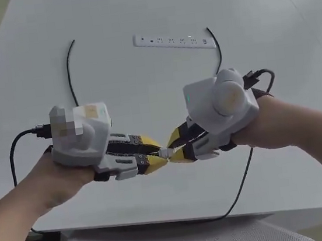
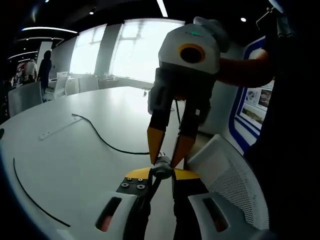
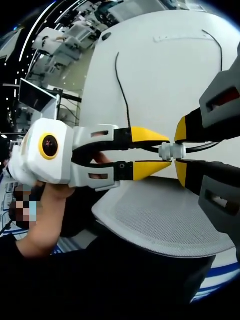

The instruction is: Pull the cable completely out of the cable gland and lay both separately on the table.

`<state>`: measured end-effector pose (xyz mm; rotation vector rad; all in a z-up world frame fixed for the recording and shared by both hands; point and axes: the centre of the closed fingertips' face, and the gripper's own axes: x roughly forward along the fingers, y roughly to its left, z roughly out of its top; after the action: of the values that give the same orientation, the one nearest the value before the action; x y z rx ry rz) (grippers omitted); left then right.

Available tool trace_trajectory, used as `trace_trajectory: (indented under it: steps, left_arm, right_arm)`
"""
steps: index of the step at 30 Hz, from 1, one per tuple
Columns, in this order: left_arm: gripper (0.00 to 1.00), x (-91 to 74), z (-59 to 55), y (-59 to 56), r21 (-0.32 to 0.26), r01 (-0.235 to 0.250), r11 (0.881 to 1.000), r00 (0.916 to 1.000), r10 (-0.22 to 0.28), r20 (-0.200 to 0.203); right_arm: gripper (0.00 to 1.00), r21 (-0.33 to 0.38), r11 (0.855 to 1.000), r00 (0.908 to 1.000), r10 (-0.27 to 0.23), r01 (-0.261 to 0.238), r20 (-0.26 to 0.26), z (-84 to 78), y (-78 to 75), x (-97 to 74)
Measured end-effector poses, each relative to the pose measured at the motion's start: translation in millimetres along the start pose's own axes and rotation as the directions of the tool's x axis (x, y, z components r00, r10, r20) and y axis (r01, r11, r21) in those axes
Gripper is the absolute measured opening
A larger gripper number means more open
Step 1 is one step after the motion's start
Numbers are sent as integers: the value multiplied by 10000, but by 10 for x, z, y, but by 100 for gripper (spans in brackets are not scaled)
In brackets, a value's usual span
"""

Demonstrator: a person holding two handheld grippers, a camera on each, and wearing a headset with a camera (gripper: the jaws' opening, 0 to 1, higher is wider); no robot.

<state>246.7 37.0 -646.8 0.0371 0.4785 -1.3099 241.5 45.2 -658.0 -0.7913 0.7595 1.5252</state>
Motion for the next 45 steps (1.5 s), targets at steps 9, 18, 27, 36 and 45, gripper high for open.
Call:
trace_trajectory:
  steps: [9, 18, 27, 36, 45]
  left_arm:
    - [15, -21, -1, -13, -181, 102, 9998, 9999, -102, 0]
    - [15, -57, 71, -22, -49, 11, 10000, 9997, -9, 225]
    - [15, -86, 104, -25, 322, -124, 9994, 9997, 117, 214]
    - [15, -63, 147, -38, 737, -69, 9973, 9996, 49, 274]
    - [15, -54, 237, -47, 1220, -92, 9925, 9993, 45, 383]
  right_arm:
    - [8, -27, 9999, 9980, -133, 135, 616, 27, 20, -24]
    - [10, 888, 9960, 9919, 19, -133, 1271, 75, -26, -100]
    - [17, 3172, 9309, 9446, 746, -1809, 3198, 110, -71, -232]
    - [18, 4636, 7952, 8601, 1361, -3908, 4916, 106, -145, -332]
    - [17, 4784, 7123, 8045, 2059, -5136, 5572, 118, -85, -307]
